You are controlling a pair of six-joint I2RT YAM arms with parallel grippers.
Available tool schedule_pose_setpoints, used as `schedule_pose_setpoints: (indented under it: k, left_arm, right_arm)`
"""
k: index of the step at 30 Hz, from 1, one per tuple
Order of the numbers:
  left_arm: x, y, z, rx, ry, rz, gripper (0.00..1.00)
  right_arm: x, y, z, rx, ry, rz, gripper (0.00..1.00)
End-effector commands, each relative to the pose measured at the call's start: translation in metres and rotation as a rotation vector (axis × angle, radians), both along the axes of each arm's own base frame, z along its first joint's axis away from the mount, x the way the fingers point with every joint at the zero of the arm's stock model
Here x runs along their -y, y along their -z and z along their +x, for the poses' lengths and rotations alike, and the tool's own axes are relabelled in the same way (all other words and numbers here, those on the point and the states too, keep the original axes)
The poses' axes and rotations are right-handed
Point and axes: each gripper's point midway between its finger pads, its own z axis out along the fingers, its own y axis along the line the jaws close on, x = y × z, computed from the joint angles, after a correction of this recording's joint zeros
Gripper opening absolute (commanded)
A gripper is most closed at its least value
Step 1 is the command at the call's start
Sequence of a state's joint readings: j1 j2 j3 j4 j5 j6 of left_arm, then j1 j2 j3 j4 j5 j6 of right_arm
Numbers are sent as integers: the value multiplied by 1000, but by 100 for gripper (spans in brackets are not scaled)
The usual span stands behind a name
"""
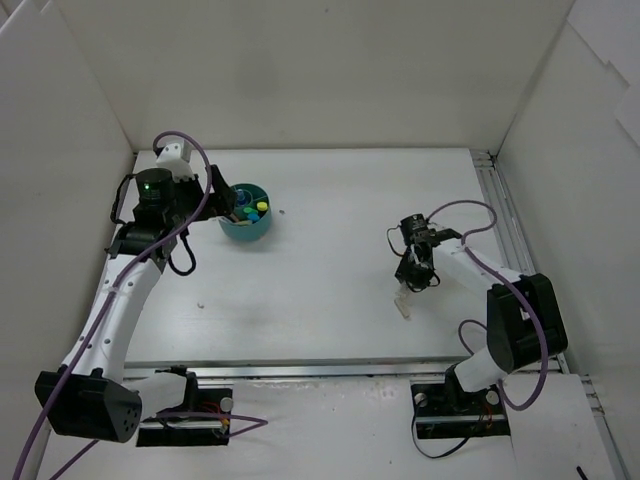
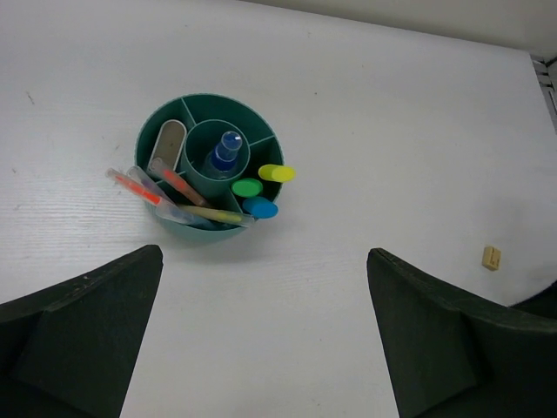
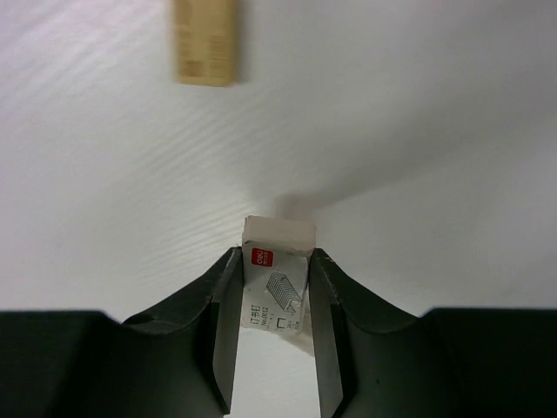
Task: Sort the stationery into containers
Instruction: Pick up the stationery from the center of the board, then place the stationery in the storage box.
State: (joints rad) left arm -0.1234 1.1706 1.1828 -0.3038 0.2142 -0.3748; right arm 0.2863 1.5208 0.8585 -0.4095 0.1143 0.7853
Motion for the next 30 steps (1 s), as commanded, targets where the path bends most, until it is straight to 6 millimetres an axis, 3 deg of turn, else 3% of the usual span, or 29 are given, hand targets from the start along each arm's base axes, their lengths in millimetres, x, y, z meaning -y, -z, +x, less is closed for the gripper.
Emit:
schedule_pose_setpoints:
  k: [1, 4, 5, 6, 8, 9, 10, 11, 12, 15, 17, 20, 21, 22, 26, 30]
  left_arm:
    - [22, -29, -1, 59, 127, -34, 99]
    - [54, -28, -7, 57, 305, -114, 100]
    - [65, -29, -7, 77, 360, -135, 99]
    - [86, -30, -18, 84, 479, -168, 100]
    - [106, -28, -24, 91, 586, -191, 100]
    - [125, -28, -36, 84, 675, -204, 99]
    - [132, -23, -35, 62, 689, -208, 99]
    - [137, -20, -33, 56, 674, -201, 100]
    - [150, -18, -38, 54, 694, -201, 99]
    - [166, -12, -28, 57, 680, -222, 100]
    - [178, -20, -22, 97, 699, -236, 100]
    - [192, -17, -9, 95, 718, -233, 99]
    - [195, -8, -1, 75, 719, -230, 99]
    - [201, -13, 1, 90, 737, -225, 99]
    - [217, -4, 8, 73, 753, -199, 91]
    - [217, 7, 16, 67, 719, -168, 83]
  right_arm:
    - [-29, -65, 54, 246, -314, -40, 5]
    - [-56, -106, 81, 396, -481, -8, 3]
    - [-78, -116, 82, 432, -569, 84, 3]
    - [-88, -126, 87, 474, -620, 105, 3]
    - [-114, -152, 100, 572, -657, 206, 3]
    - [-120, -170, 112, 623, -618, 232, 3]
    - [-120, -170, 121, 619, -560, 244, 3]
    - [-126, -184, 129, 634, -449, 315, 3]
    - [-132, -187, 132, 631, -402, 362, 3]
    - [-159, -199, 141, 641, -307, 518, 2]
    - [-173, -204, 141, 639, -275, 603, 2]
    - [-188, -215, 143, 651, -303, 646, 3]
    - [-192, -222, 143, 658, -315, 660, 3]
    - [-197, -222, 141, 654, -324, 665, 4]
    - [-204, -230, 141, 656, -320, 687, 6]
    - [-209, -247, 139, 678, -335, 714, 7]
